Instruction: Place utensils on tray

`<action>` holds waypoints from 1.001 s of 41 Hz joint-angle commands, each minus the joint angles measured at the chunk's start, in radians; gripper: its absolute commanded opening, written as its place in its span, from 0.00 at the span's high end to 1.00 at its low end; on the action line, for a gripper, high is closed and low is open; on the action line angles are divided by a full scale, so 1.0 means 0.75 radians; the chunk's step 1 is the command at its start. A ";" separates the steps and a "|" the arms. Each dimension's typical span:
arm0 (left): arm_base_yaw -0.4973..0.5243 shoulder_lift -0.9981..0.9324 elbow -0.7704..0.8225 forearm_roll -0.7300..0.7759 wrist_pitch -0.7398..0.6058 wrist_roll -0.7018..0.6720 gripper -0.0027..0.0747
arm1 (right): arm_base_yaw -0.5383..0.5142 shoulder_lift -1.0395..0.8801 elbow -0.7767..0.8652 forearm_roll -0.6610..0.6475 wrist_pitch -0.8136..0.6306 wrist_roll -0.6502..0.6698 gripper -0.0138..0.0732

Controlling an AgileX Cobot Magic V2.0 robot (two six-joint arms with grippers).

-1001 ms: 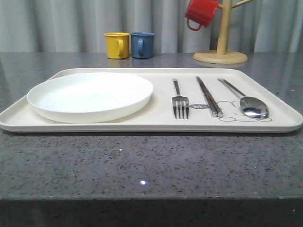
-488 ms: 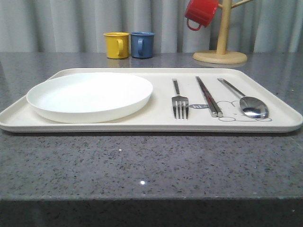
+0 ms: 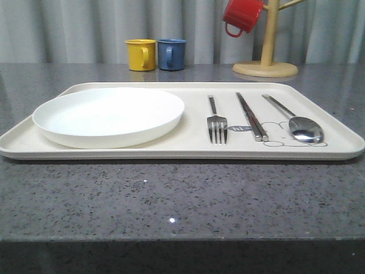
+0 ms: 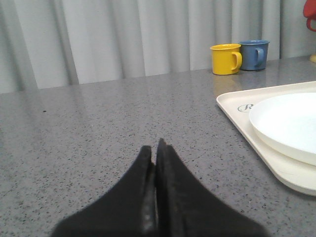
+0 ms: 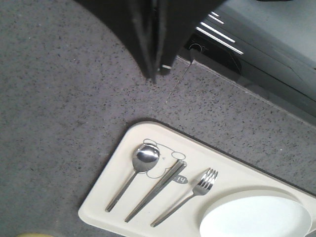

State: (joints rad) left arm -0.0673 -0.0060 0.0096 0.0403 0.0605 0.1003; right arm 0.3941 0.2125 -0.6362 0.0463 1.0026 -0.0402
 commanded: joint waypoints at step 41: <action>0.001 -0.033 -0.005 -0.013 -0.118 -0.004 0.99 | -0.037 -0.052 0.042 -0.016 -0.139 -0.010 0.92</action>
State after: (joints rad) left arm -0.0656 -0.0060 0.0096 0.0403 0.0563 0.1003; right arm 0.3910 0.1877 -0.6137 0.0463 0.9903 -0.0414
